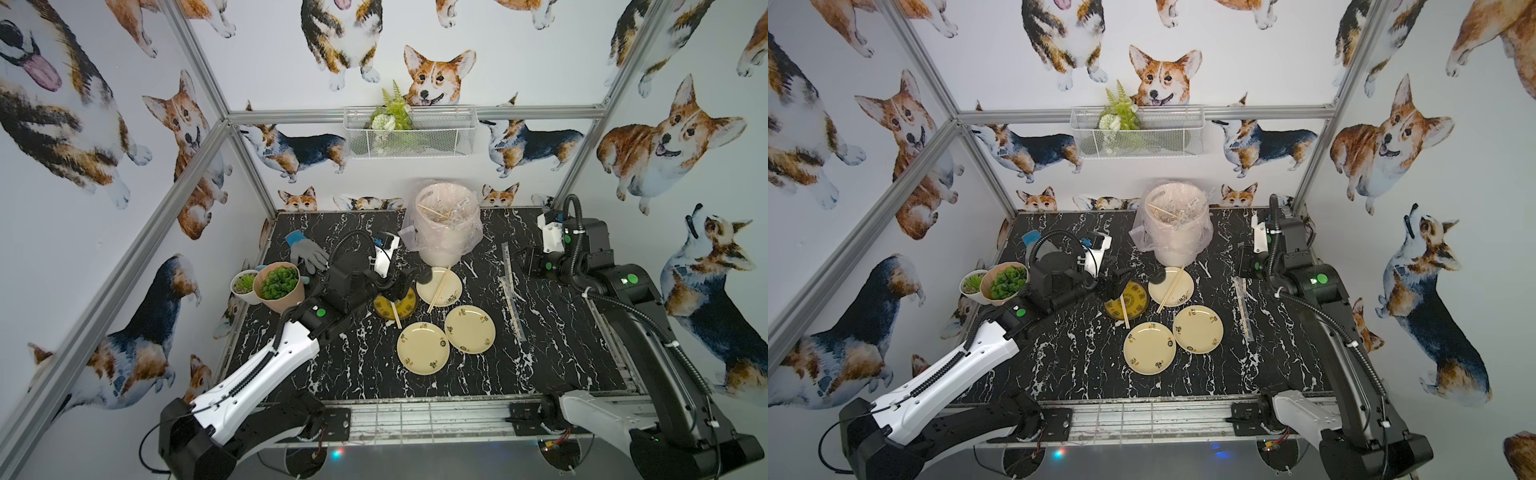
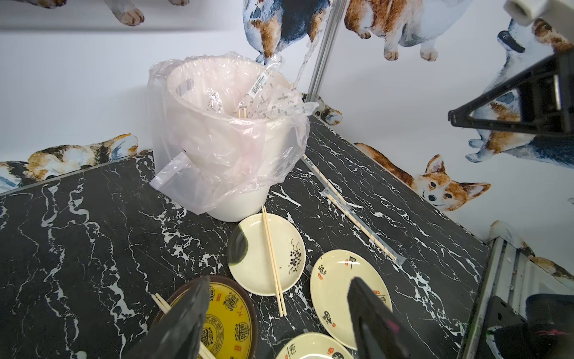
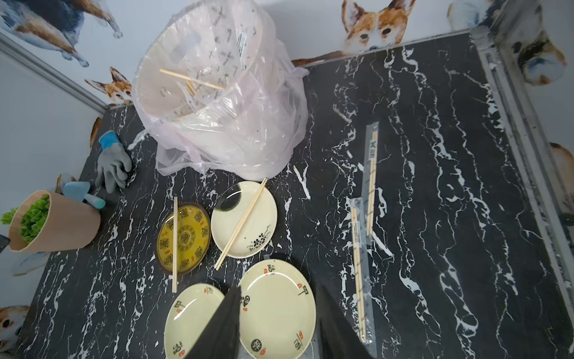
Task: Remove the packaging of disposable chopsticks
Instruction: Place the packet bag in the trash bin, then pick up the disposable chopsticks from the center of the board.
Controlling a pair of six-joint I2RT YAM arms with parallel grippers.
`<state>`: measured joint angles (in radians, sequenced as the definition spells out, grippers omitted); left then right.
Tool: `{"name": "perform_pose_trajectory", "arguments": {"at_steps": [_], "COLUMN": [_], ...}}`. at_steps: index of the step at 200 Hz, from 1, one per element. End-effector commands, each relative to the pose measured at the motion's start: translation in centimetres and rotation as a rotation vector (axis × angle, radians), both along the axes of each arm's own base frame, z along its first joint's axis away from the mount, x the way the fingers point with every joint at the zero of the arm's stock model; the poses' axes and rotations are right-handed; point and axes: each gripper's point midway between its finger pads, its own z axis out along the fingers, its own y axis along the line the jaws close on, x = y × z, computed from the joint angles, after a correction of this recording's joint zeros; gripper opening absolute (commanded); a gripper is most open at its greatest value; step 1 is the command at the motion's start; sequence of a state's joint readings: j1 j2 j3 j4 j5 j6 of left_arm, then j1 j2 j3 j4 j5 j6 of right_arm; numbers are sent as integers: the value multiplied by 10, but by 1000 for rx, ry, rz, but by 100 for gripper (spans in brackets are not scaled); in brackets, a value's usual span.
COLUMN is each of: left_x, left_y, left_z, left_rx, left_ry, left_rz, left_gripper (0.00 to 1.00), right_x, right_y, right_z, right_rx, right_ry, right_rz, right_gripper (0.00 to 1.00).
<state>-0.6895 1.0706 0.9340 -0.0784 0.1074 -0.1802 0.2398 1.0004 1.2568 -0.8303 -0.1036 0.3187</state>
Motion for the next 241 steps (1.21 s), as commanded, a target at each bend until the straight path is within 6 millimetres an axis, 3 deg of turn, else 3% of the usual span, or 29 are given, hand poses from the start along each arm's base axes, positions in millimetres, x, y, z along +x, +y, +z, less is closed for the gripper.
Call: {"name": "perform_pose_trajectory", "arguments": {"at_steps": [1, 69, 131, 194, 241], "left_x": [4, 8, 13, 16, 19], "left_y": [-10, -28, -33, -46, -40], "left_z": [11, 9, -19, -29, -35], "left_rx": [-49, -76, -48, -35, -83], "left_ry": [-17, 49, 160, 212, 215], "left_rz": [-24, -76, -62, -104, -48], "left_gripper": [73, 72, 71, 70, 69], "right_x": [2, -4, 9, 16, 25], "right_y": [-23, -50, -59, -54, -53], "right_z": [-14, -128, -209, -250, -273], "right_rx": [23, 23, -27, -66, -139], "right_ry": [-48, 188, 386, 506, 626], "right_rz": [-137, -338, -389, -354, -311], "right_gripper": [32, 42, 44, 45, 49]}}
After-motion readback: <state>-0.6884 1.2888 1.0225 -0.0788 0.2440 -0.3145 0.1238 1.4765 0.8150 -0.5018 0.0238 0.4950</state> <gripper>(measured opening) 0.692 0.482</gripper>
